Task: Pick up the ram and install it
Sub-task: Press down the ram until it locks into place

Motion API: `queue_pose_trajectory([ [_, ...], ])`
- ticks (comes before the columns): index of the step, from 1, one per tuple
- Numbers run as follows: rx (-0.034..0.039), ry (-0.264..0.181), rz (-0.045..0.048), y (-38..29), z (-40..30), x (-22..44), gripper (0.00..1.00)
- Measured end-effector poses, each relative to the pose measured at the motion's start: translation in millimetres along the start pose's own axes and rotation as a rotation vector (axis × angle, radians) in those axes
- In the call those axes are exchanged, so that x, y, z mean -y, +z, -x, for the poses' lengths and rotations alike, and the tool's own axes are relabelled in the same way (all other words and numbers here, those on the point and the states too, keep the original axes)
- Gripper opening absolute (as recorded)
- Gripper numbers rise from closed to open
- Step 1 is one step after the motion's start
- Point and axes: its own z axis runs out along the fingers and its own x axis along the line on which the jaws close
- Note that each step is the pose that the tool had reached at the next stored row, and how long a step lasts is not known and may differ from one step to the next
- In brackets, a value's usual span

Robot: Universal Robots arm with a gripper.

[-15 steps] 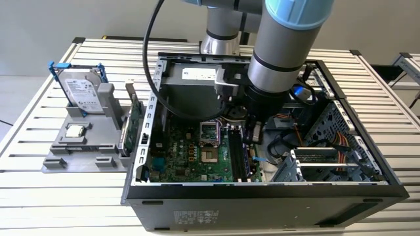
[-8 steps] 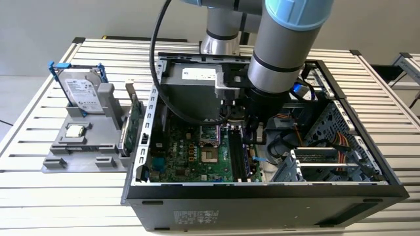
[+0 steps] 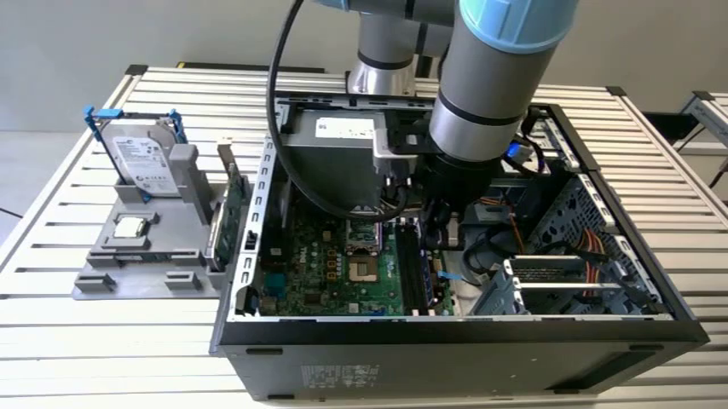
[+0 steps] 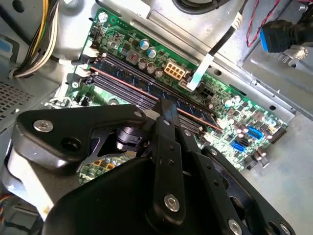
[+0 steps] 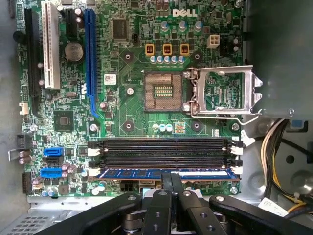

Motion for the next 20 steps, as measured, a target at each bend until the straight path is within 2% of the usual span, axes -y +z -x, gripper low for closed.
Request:
queue_pose_trajectory([
  [8,-0.0006,0.000,0.0002,13.9,-0.1,-0.1,0.00],
  [15,-0.0004,0.000,0.0001,15.8,0.0,0.0,0.00],
  [20,-0.0027,0.000,0.0006,20.9,-0.2,0.0,0.00],
])
